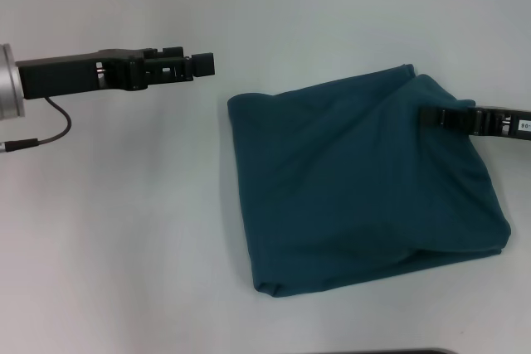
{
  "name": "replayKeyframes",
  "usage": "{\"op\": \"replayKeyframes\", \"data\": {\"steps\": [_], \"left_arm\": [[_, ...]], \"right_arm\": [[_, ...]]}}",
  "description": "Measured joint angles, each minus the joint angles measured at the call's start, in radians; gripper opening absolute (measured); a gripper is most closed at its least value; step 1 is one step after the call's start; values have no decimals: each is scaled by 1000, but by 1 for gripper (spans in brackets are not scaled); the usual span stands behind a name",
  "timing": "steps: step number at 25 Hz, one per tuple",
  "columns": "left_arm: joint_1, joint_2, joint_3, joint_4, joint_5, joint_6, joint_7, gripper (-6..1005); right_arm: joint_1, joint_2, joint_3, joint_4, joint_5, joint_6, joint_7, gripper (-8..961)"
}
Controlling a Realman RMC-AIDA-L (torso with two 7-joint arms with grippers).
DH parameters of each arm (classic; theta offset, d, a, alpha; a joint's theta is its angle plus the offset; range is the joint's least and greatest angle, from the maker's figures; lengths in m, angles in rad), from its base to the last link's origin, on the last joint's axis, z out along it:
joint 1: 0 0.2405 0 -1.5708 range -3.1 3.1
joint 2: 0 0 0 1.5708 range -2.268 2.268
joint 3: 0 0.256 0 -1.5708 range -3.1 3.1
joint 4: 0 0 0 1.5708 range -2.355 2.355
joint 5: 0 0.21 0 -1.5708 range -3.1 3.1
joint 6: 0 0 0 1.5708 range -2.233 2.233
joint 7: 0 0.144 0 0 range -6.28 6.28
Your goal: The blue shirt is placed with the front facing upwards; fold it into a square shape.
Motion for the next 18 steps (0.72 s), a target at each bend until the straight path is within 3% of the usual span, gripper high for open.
{"op": "replayKeyframes", "data": {"steps": [8,18], "left_arm": [[-1,2,0,0,0,-1,-1,939],[6,3,-7,0,0,-12,-3,939]], "right_arm": [[-18,-11,5,-8,3,-26,-16,50],[-59,-21,125,-89,11,-27,-36,441]]}}
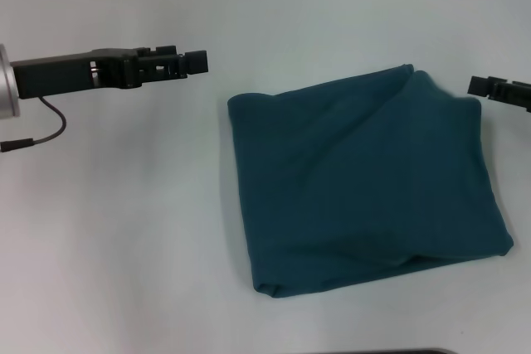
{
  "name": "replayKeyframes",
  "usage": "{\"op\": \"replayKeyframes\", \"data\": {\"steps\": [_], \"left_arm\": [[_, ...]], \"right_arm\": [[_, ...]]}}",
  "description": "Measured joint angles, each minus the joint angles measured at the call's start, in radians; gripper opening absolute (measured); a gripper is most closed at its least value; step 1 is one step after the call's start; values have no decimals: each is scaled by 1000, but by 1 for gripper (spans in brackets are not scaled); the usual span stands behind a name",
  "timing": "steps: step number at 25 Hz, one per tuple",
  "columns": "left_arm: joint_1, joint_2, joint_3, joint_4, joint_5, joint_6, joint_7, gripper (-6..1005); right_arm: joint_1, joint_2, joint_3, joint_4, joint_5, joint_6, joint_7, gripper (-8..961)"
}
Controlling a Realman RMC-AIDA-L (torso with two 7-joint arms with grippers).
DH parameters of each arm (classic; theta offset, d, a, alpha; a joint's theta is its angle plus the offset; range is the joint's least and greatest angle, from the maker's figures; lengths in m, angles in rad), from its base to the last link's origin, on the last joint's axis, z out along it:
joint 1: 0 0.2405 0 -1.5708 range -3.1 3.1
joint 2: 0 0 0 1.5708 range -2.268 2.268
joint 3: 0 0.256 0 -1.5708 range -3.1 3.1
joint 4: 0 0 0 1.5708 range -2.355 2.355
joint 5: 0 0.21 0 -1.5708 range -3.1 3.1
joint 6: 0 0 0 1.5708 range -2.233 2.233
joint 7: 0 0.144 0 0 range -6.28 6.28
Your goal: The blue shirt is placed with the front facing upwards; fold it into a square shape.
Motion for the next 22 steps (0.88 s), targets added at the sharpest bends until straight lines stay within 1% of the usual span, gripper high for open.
{"op": "replayKeyframes", "data": {"steps": [1,6,10,17,22], "left_arm": [[2,0,2,1,0,-1,-6,939],[5,0,8,3,27,33,-69,938],[4,-3,29,3,86,53,-162,937],[0,-9,76,14,168,98,-295,936],[-8,-10,89,40,219,101,-354,936]], "right_arm": [[-2,-3,4,-5,0,-12,0,479],[-6,-30,12,-10,0,-105,-1,592],[-3,-45,6,-13,-5,-128,4,682],[12,-46,5,-15,-4,-129,11,779],[24,-46,0,-16,-6,-134,20,778]]}}
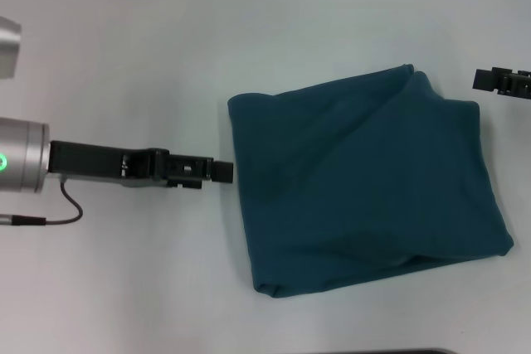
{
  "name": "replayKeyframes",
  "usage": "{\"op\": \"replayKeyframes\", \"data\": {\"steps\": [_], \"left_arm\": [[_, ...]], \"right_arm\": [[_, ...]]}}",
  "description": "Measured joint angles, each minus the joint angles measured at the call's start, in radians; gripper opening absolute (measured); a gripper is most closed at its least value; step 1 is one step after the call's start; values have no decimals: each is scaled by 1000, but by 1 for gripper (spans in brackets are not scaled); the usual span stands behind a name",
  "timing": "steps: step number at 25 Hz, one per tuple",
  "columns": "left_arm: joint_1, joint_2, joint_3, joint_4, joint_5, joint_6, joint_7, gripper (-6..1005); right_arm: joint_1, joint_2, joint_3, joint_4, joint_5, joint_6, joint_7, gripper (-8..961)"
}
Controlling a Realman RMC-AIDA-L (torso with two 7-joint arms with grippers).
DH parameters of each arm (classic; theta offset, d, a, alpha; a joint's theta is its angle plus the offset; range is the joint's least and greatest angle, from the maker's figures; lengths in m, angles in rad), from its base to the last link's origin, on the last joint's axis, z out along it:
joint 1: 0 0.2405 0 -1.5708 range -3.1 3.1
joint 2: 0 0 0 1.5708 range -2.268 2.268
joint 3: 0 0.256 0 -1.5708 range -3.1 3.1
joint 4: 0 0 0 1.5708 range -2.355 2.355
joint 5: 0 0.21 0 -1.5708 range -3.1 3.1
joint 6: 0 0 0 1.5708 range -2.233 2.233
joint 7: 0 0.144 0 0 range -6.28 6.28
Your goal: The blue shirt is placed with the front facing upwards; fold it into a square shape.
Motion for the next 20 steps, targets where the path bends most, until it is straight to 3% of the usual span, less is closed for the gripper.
{"op": "replayKeyframes", "data": {"steps": [11,20], "left_arm": [[-52,-23,91,89,17,-99,-10,934],[-84,-27,119,114,19,-136,-19,901]], "right_arm": [[1,-3,0,-2,-2,-6,0,779],[-3,-3,1,-2,-3,-9,2,778]]}}
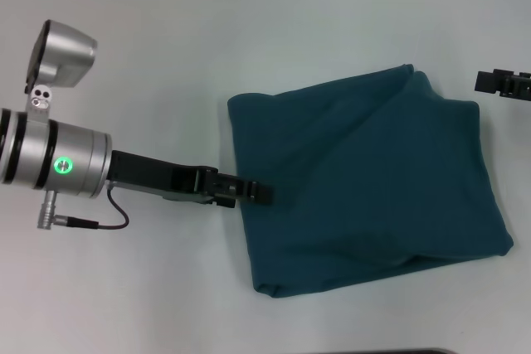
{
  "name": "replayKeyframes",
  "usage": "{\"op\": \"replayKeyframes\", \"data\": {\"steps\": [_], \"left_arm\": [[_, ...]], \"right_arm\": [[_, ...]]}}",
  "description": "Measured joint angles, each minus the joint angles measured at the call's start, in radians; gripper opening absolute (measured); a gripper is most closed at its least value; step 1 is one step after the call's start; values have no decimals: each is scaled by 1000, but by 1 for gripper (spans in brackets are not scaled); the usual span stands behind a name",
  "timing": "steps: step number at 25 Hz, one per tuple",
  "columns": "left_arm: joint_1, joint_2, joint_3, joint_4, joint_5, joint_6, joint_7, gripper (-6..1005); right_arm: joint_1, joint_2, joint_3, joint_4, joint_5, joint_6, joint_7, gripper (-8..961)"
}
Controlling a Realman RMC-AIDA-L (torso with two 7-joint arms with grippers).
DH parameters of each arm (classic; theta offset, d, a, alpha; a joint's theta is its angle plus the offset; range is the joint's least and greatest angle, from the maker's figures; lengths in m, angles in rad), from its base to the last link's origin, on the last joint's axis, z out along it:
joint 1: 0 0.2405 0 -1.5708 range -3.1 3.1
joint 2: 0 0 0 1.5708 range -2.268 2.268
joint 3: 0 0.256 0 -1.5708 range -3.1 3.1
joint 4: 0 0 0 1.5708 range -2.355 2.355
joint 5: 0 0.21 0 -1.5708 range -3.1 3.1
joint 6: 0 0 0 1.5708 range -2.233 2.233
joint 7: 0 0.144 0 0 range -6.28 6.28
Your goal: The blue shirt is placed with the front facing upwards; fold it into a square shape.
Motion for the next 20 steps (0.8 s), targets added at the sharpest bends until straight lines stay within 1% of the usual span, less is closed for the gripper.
{"op": "replayKeyframes", "data": {"steps": [4,11,20], "left_arm": [[-15,-4,9,2,6,-7,-3,887],[-30,-18,12,1,22,-21,-11,861],[-35,-22,22,-5,23,-58,-22,828]], "right_arm": [[0,0,0,1,0,0,0,775],[1,0,-1,2,0,0,0,770],[-1,0,-1,2,0,0,0,768]]}}
